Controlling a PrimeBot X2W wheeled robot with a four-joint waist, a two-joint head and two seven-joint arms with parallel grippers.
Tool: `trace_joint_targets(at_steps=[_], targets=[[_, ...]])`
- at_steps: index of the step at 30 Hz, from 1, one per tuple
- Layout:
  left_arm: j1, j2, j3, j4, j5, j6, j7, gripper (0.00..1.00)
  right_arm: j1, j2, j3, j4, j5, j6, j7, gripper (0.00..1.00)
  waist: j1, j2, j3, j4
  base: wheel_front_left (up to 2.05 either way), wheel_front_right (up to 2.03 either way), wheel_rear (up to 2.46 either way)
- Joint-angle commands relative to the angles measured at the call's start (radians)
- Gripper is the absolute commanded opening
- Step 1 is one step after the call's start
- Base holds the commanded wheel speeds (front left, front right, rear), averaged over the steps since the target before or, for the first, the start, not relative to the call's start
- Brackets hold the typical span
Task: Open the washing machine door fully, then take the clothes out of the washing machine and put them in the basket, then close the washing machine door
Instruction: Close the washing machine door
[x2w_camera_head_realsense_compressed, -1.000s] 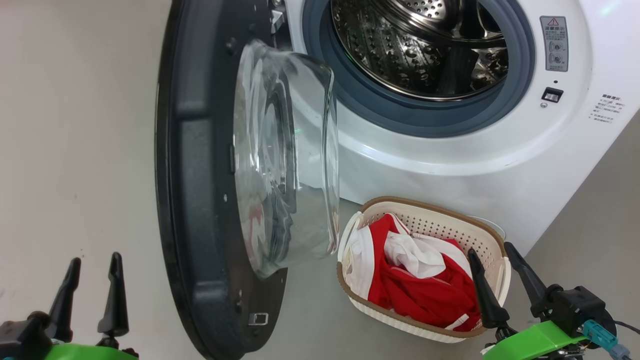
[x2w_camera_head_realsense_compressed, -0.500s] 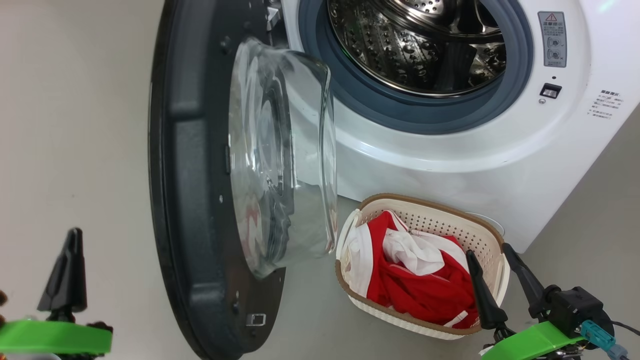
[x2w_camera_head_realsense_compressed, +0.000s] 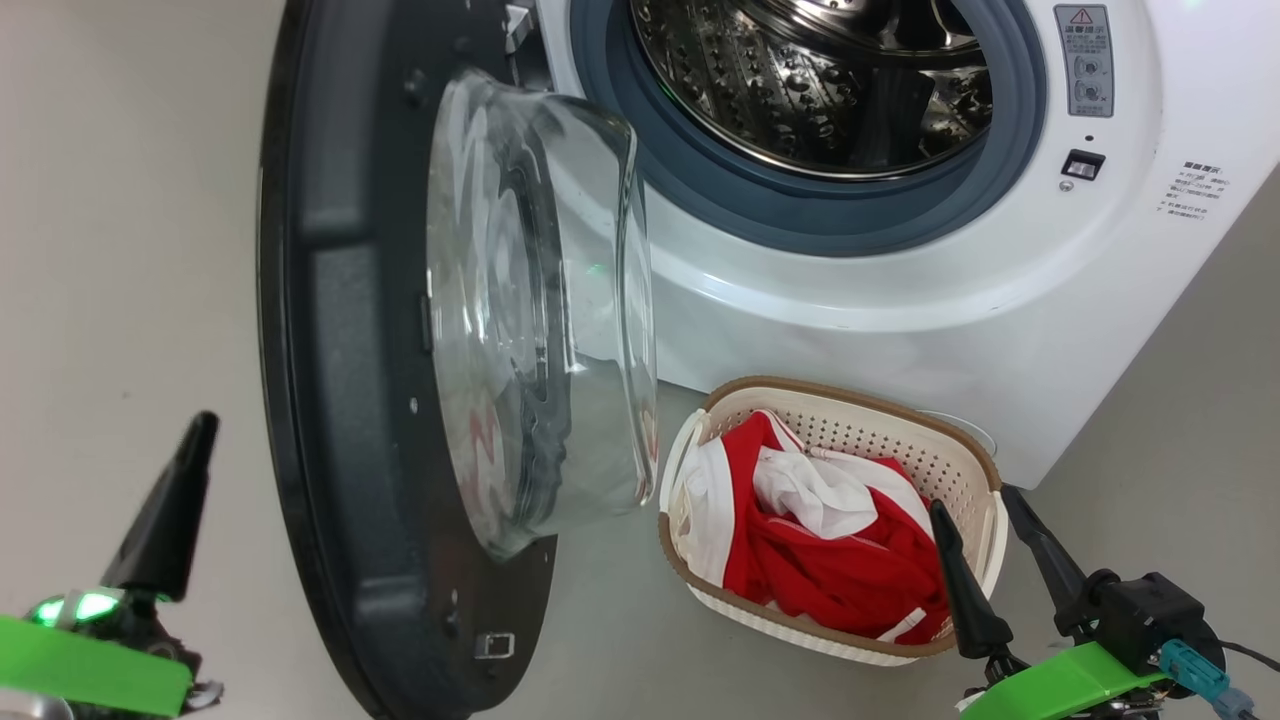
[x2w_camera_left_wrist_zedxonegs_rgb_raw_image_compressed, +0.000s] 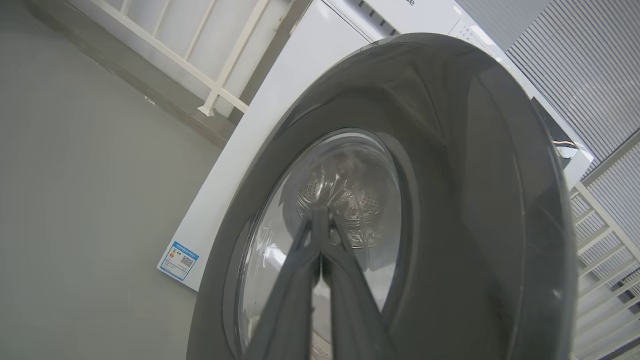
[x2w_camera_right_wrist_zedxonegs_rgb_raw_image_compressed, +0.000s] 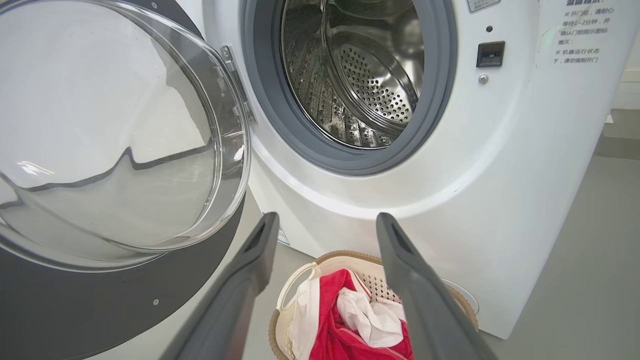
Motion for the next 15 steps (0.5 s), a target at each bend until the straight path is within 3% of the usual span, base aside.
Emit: trace_joint_targets(at_steps=[1, 6, 15], targets=[[-0.040, 0.072, 0.021, -0.049, -0.031, -0.006, -0.002, 0.00, -0.036, -0.002, 0.029, -0.023, 0.003, 0.005, -0.006, 1.00, 0.0000, -0.0001, 0.003, -0.003, 0.00, 0.00, 0.00], [-0.055, 0.149, -0.064, -0.143, -0.103, -0.006, -0.002, 0.00, -0.044, -0.001, 0.029, -0.024, 0.001, 0.005, -0.006, 1.00, 0.0000, -0.0001, 0.013, -0.009, 0.00, 0.00, 0.00], [-0.108, 0.196, -0.162, -0.219, -0.130, -0.006, -0.007, 0.00, -0.058, -0.001, 0.029, -0.023, 0.000, 0.005, -0.006, 1.00, 0.0000, -0.0001, 0.028, -0.025, 0.00, 0.00, 0.00]])
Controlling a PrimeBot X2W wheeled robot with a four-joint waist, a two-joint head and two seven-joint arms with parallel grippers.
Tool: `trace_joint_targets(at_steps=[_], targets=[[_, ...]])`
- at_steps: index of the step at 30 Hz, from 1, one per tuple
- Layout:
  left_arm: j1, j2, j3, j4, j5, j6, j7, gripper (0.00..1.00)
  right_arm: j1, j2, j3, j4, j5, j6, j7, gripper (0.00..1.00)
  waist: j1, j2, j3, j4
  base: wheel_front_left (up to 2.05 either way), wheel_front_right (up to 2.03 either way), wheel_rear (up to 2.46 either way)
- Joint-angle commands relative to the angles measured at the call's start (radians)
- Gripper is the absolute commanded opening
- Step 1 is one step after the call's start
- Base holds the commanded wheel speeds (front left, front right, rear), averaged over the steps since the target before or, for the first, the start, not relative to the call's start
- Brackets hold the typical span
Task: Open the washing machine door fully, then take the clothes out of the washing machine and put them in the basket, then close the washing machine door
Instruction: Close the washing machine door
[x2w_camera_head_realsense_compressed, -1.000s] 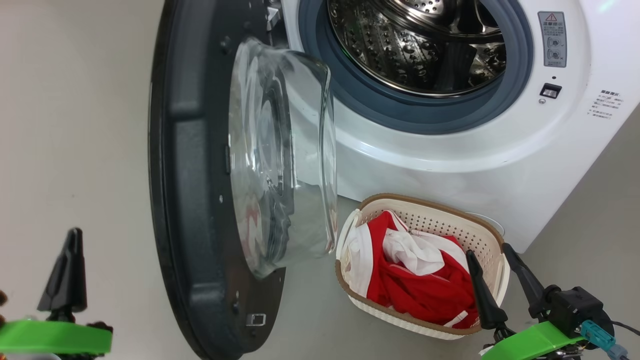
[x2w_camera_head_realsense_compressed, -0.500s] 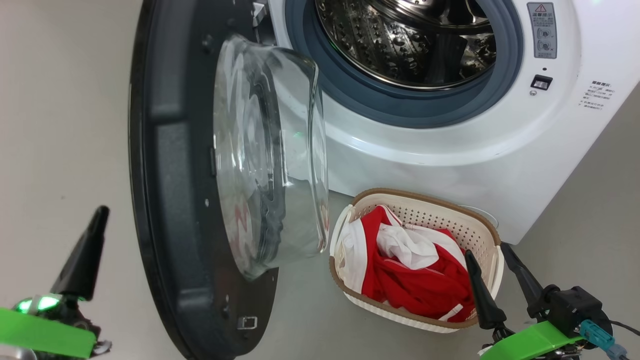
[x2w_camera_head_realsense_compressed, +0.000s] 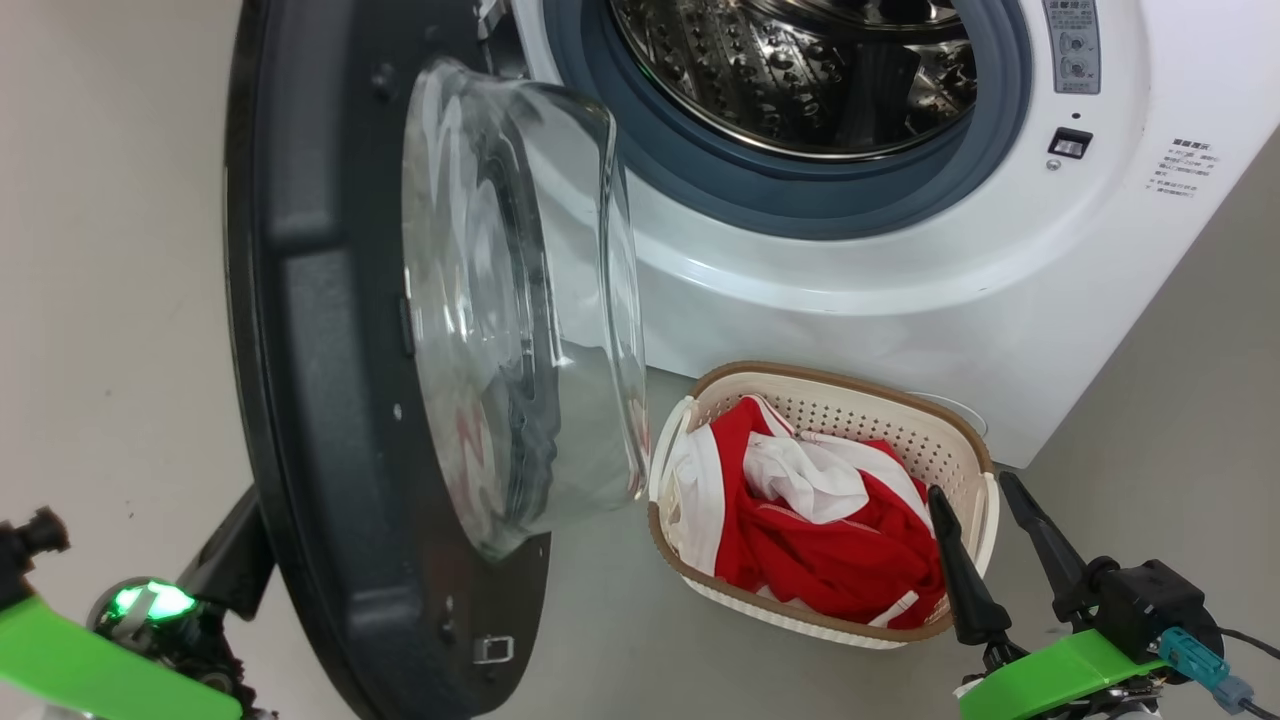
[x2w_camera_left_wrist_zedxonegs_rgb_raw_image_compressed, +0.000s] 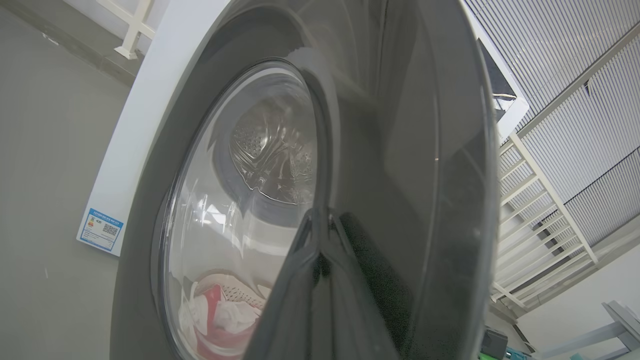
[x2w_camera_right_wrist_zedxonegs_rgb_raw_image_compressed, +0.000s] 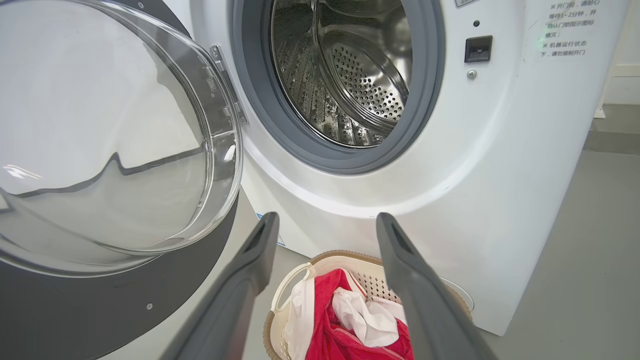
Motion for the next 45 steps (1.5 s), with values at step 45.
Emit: trace_joint_targets(at_steps=[45], targets=[[-0.550, -0.185, -0.327, 0.190, 0.170, -0.006, -0.009, 0.00, -0.089, -0.001, 0.018, -0.047, 0.023, 0.005, -0.006, 1.00, 0.0000, 0.0000, 0.099, -0.176, 0.00, 0.00, 0.00]])
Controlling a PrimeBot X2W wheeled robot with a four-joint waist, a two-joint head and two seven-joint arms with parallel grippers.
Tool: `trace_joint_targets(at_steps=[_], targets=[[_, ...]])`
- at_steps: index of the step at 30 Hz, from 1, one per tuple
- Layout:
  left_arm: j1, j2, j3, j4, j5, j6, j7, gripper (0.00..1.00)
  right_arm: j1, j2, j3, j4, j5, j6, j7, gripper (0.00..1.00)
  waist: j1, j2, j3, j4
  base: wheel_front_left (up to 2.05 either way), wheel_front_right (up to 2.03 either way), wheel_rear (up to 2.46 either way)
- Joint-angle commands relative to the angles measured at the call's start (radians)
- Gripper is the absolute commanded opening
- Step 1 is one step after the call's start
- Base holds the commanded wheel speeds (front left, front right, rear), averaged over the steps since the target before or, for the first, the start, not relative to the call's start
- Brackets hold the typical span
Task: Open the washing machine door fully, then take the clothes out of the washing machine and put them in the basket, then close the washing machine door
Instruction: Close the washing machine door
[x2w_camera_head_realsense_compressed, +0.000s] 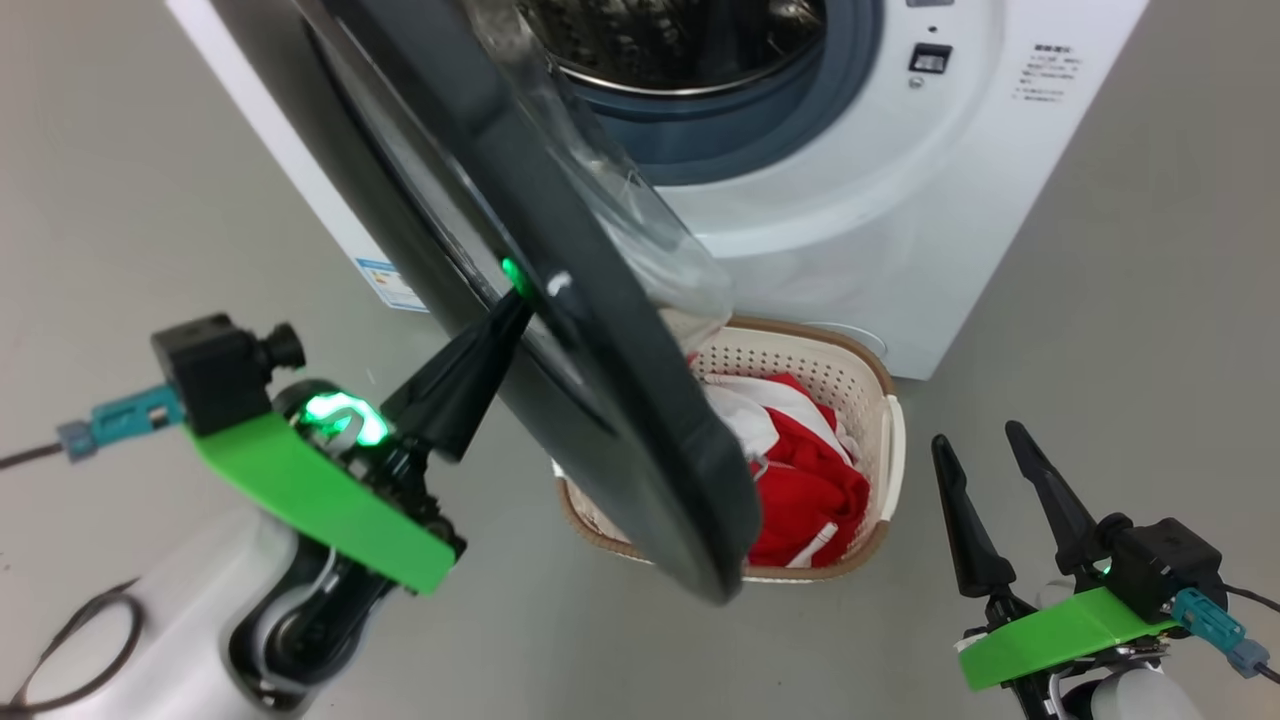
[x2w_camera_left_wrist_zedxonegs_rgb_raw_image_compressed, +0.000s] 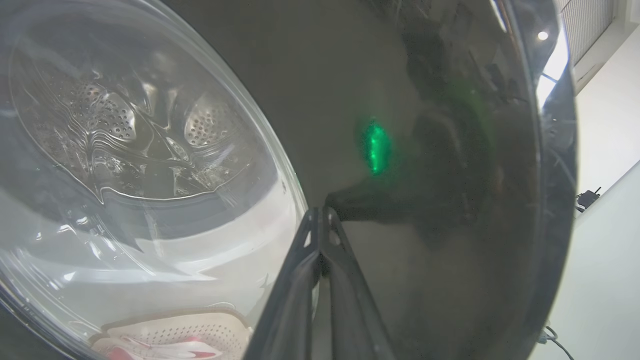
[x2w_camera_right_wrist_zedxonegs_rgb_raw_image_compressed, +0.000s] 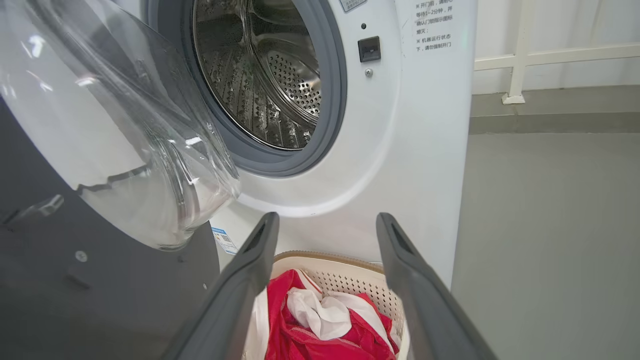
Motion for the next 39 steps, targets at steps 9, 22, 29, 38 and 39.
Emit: trace_joint_targets(at_steps=[9, 22, 29, 38, 39], targets=[[-0.144, -0.027, 0.032, 0.050, 0.023, -0.007, -0.005, 0.00, -0.050, -0.001, 0.016, -0.035, 0.015, 0.005, -0.006, 1.00, 0.0000, -0.0001, 0.048, -0.061, 0.00, 0.00, 0.00], [-0.254, -0.068, 0.062, 0.155, 0.039, -0.007, -0.005, 0.00, -0.081, -0.001, 0.017, -0.047, 0.034, 0.005, -0.006, 1.00, 0.0000, -0.0001, 0.099, -0.136, 0.00, 0.00, 0.00], [-0.298, -0.078, 0.086, 0.196, 0.053, -0.007, -0.005, 0.00, -0.088, -0.001, 0.022, -0.053, 0.049, 0.005, -0.006, 1.00, 0.0000, -0.0001, 0.115, -0.170, 0.00, 0.00, 0.00], [-0.354, -0.089, 0.128, 0.262, 0.066, -0.007, -0.005, 0.00, -0.105, -0.001, 0.036, -0.056, 0.071, 0.005, -0.006, 1.00, 0.0000, -0.0001, 0.139, -0.227, 0.00, 0.00, 0.00], [-0.359, -0.087, 0.133, 0.269, 0.069, -0.007, -0.005, 0.00, -0.106, -0.001, 0.037, -0.057, 0.074, 0.005, -0.006, 1.00, 0.0000, -0.0001, 0.142, -0.234, 0.00, 0.00, 0.00]])
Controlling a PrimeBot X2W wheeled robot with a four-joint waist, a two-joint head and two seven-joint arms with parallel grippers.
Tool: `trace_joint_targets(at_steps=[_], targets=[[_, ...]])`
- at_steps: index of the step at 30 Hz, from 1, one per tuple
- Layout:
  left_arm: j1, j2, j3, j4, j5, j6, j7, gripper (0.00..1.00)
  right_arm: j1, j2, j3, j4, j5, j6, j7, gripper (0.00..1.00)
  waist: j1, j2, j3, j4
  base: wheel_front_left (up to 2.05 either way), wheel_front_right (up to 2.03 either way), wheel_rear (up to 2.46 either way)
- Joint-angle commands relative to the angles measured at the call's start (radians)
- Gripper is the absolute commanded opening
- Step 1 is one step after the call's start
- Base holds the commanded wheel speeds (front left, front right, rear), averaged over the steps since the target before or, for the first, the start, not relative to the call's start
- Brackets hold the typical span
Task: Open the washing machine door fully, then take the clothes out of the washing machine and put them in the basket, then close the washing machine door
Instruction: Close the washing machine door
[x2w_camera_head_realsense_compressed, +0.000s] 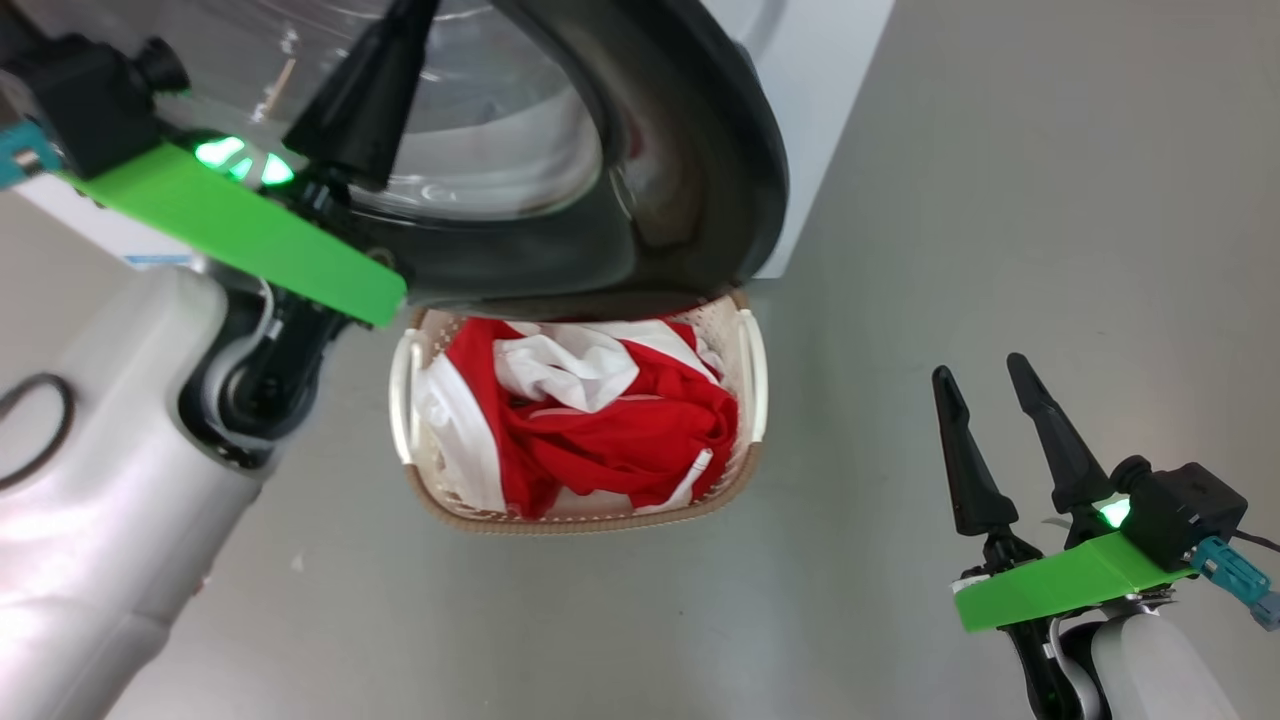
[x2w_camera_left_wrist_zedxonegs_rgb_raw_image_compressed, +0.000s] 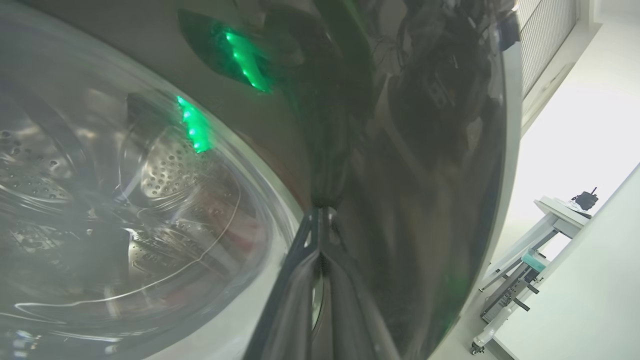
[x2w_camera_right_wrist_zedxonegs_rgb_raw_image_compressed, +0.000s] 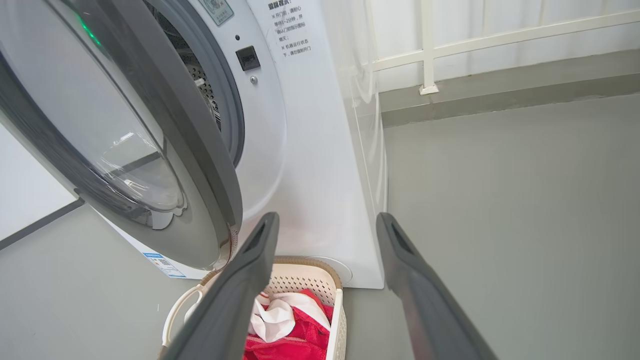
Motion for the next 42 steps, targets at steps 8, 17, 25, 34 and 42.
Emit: trace_joint_targets(at_steps=[8, 17, 25, 34, 42], targets=[[-0.083, 0.044, 0.076, 0.042, 0.033, -0.007, -0.005, 0.00, -0.024, 0.000, 0.027, -0.037, 0.025, 0.005, -0.006, 1.00, 0.0000, -0.0001, 0.029, -0.065, 0.00, 0.00, 0.00], [-0.070, 0.045, 0.089, 0.066, 0.046, -0.007, -0.005, 0.00, -0.016, 0.000, 0.016, -0.037, 0.026, 0.005, -0.006, 1.00, 0.0000, -0.0001, 0.016, -0.064, 0.00, 0.00, 0.00], [0.013, 0.020, 0.112, 0.062, 0.064, -0.007, -0.005, 0.00, -0.001, 0.000, 0.009, -0.027, 0.017, 0.005, -0.006, 1.00, 0.0000, -0.0001, -0.027, -0.035, 0.00, 0.00, 0.00], [0.156, -0.007, 0.157, 0.051, 0.117, -0.007, -0.005, 0.00, 0.030, 0.000, -0.005, -0.019, 0.000, 0.005, -0.006, 1.00, 0.0000, -0.0001, -0.087, -0.004, 0.00, 0.00, 0.00], [0.329, -0.023, 0.268, 0.029, 0.165, -0.007, -0.005, 0.00, 0.055, 0.000, -0.019, -0.017, -0.013, 0.005, -0.006, 1.00, 0.0000, -0.0001, -0.131, 0.009, 0.00, 0.00, 0.00]])
